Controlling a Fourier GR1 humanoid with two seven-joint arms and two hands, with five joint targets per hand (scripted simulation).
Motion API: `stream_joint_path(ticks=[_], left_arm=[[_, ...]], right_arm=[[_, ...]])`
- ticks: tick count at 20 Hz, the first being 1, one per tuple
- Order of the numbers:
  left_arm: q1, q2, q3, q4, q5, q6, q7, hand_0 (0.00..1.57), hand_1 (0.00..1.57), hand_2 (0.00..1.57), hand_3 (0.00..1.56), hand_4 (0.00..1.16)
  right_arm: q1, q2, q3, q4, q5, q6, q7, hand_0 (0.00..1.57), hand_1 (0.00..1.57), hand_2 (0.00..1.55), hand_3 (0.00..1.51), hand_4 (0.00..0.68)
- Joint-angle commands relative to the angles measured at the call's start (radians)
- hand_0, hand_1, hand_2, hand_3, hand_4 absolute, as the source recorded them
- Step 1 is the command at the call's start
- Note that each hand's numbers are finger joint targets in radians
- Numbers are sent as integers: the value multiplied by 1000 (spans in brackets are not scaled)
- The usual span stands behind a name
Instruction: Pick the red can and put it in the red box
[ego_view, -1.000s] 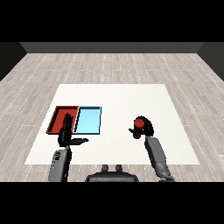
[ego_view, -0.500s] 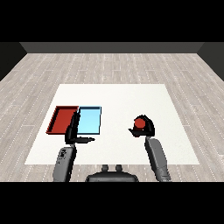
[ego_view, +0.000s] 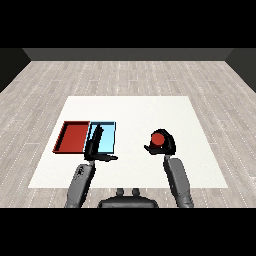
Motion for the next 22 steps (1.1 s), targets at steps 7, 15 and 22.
stream_joint_path(ticks=[7,15,22], left_arm=[[-18,-2,-244,-54,60,152,79,0,0,0,0,0],[-90,-2,-316,66,73,200,43,0,0,0,0,0],[-268,-2,-226,265,132,162,21,0,0,0,0,0]], right_arm=[[-173,21,265,150,-76,-296,-51,1410,1410,1425,1413,645],[-184,21,296,58,-76,-289,-2,1384,1384,1410,1402,619],[-165,16,384,11,-85,-338,27,1413,1413,1432,1405,617]])
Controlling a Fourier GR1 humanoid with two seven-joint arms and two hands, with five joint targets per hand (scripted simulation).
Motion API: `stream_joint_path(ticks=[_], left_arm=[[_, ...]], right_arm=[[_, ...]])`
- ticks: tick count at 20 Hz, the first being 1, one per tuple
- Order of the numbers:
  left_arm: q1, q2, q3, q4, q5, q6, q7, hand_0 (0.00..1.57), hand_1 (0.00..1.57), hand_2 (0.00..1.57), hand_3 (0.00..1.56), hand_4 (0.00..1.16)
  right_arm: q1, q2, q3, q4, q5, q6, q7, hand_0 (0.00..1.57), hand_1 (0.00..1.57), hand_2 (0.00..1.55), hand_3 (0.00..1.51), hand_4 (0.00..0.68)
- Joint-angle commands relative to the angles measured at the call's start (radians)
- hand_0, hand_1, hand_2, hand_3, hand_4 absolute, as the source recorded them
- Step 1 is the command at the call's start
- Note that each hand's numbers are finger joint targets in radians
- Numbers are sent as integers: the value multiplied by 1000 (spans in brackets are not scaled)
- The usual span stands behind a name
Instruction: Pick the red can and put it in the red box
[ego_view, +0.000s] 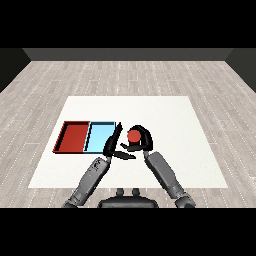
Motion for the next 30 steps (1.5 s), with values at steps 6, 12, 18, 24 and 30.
stream_joint_path(ticks=[6,12,18,24,30], left_arm=[[-33,0,-39,-13,-30,41,79,0,0,0,0,0],[-67,0,-35,123,22,24,-45,0,0,0,0,0],[-99,0,-116,122,63,94,-23,0,0,0,0,0],[-184,0,-96,133,-8,223,53,729,729,759,249,686],[-130,1,-182,98,41,264,79,1571,1571,1541,1454,973]], right_arm=[[-36,1,122,-62,-19,-93,23,1434,1434,1439,1403,601],[-33,1,171,-83,-58,-118,32,1445,1445,1430,1385,600],[-39,1,139,-85,-66,-95,35,1447,1447,1447,1397,555],[-97,1,233,6,-128,-171,-71,1518,1518,1465,1405,516],[-31,1,173,-115,-73,-117,19,1470,1470,1441,1394,531]])
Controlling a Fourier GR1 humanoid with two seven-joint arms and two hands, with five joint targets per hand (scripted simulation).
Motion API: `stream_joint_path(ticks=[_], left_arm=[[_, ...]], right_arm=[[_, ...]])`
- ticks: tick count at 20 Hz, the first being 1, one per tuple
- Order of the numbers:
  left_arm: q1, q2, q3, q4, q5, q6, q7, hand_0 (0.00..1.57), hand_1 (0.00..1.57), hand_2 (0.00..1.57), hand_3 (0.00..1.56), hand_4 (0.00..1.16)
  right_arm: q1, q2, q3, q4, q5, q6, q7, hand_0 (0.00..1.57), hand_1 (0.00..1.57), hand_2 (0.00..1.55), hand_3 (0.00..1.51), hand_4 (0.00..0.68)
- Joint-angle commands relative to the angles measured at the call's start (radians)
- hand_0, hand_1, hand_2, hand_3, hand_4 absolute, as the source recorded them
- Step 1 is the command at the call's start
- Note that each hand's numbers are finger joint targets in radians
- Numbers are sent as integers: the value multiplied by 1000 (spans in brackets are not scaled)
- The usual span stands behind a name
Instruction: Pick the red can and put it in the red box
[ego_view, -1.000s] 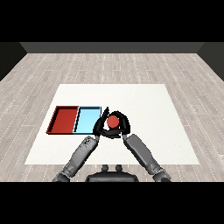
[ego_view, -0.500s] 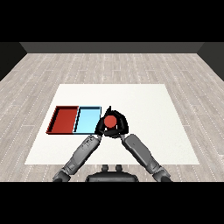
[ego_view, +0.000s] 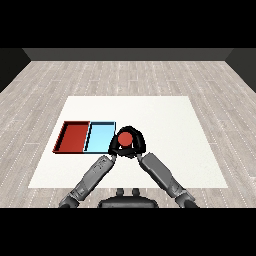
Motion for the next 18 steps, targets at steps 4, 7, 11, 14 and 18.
stream_joint_path(ticks=[4,7,11,14,18], left_arm=[[-83,-24,-77,125,2,123,-17,1571,1571,1471,1332,892],[-38,-24,13,2,-77,55,64,1571,1571,1494,1360,863],[-102,-23,-37,112,40,116,-24,1571,1571,1510,1404,871],[-94,-24,-61,98,65,139,-57,1571,1571,1528,1424,885],[1,-23,-5,37,43,80,-108,1571,1571,1546,1469,1025]], right_arm=[[-31,14,7,42,-46,18,-39,1470,1470,1437,1391,557],[-2,14,18,20,-7,25,-6,1516,1516,1451,1393,549],[-6,14,-18,-49,39,8,43,1520,1520,1461,1399,544],[-61,14,79,33,-44,-81,-26,1516,1516,1459,1396,549],[107,-19,-7,-111,-47,119,-18,1402,1402,1408,1370,471]])
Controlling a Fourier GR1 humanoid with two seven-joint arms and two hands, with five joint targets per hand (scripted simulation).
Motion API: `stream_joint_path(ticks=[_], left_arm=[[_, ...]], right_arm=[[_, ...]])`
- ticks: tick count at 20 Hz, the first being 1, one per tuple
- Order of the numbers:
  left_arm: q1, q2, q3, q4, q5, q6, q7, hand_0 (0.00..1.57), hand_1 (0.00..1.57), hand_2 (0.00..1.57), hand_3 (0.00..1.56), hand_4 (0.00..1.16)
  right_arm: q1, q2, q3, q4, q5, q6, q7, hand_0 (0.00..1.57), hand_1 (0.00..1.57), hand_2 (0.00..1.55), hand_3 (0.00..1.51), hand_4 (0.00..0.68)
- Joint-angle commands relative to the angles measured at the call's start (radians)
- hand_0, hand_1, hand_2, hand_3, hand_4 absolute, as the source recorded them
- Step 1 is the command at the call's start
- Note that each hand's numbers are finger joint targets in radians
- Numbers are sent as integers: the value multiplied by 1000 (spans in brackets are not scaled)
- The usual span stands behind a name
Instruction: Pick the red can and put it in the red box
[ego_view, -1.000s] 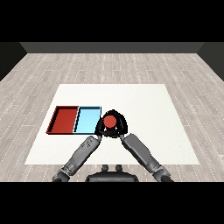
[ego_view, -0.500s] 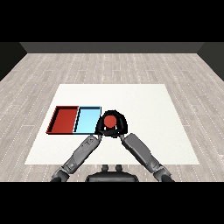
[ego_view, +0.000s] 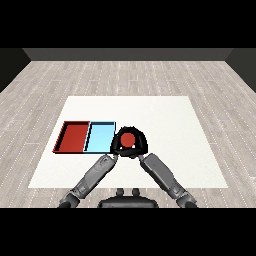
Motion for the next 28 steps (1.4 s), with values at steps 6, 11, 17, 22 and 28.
stream_joint_path(ticks=[6,11,17,22,28], left_arm=[[-15,-23,-2,0,17,13,6,1571,1571,1569,1491,1140],[-25,-22,11,-4,3,5,33,1571,1571,1571,1487,1147],[-24,-23,-8,-20,-27,31,61,1571,1571,1571,1489,1148],[79,-23,8,-14,17,-27,-36,1571,1571,1571,1490,1139],[56,21,97,-14,-10,-49,-29,1571,1571,1554,1453,1117]], right_arm=[[-21,24,-10,-12,15,56,28,0,0,0,0,0],[-21,24,5,-40,45,26,42,0,0,0,0,0],[-17,-24,-112,-78,120,52,87,0,0,0,0,0],[-19,-78,-212,-178,94,110,101,0,0,0,0,0],[64,-122,-248,-421,161,6,212,0,0,0,0,0]])
